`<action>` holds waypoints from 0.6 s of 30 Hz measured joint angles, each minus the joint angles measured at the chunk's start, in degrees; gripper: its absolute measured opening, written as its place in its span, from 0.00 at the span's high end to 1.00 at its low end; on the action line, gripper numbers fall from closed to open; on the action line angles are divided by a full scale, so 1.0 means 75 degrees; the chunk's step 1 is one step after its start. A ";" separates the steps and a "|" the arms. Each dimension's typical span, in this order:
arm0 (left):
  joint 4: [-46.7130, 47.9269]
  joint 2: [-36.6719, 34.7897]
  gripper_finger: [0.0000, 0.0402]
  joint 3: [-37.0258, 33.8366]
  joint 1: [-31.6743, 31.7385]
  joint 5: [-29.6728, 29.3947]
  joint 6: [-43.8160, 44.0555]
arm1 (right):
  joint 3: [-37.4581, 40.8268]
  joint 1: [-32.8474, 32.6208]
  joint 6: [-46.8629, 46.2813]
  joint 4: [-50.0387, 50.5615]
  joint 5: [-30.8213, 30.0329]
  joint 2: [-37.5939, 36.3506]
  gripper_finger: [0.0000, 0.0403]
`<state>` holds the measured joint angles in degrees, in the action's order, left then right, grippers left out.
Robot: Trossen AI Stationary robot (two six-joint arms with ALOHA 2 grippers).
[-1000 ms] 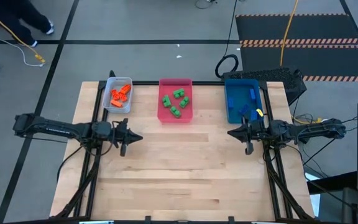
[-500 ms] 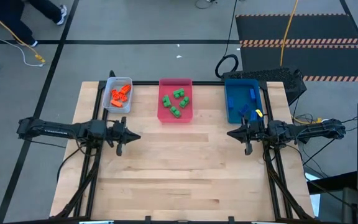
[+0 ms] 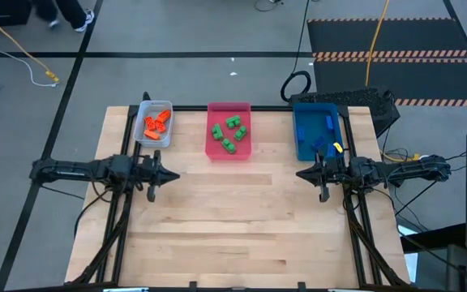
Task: Sort & place blocks by color
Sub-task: Return to Home Position
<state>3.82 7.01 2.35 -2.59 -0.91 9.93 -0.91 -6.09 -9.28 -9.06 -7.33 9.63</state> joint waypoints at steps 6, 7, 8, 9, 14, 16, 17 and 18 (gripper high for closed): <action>0.0364 -0.0250 1.00 0.0117 0.0000 -0.0003 0.0007 | 0.0003 0.0000 -0.0050 0.0095 0.0005 0.0003 1.00; 0.0364 -0.0254 0.99 0.0117 0.0000 -0.0005 -0.0015 | 0.0003 0.0000 -0.0063 0.0108 0.0006 0.0003 1.00; 0.0364 -0.0254 0.99 0.0117 0.0000 -0.0006 -0.0029 | 0.0003 0.0000 -0.0066 0.0122 0.0009 0.0003 1.00; 0.0364 -0.0254 0.99 0.0117 0.0000 -0.0008 -0.0030 | 0.0003 0.0000 -0.0066 0.0145 0.0012 0.0003 1.00; 0.0062 -0.0251 0.99 0.0020 0.0000 -0.0012 -0.0116 | 0.0003 0.0000 -0.0051 0.0163 0.0012 0.0006 1.00; -0.0146 -0.0245 0.99 -0.0052 0.0000 -0.0012 -0.0163 | 0.0006 0.0000 -0.0025 0.0163 0.0012 0.0006 1.00; -0.0239 -0.0242 0.99 -0.0086 0.0000 -0.0009 -0.0163 | 0.0006 0.0000 -0.0004 0.0163 0.0012 0.0006 1.00; -0.0328 -0.0242 0.98 -0.0118 0.0000 -0.0009 -0.0163 | 0.0006 0.0000 0.0026 0.0161 0.0012 0.0006 1.00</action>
<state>1.36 5.19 1.46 -2.59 -0.97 8.71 -0.86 -6.09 -9.09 -7.85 -7.25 9.67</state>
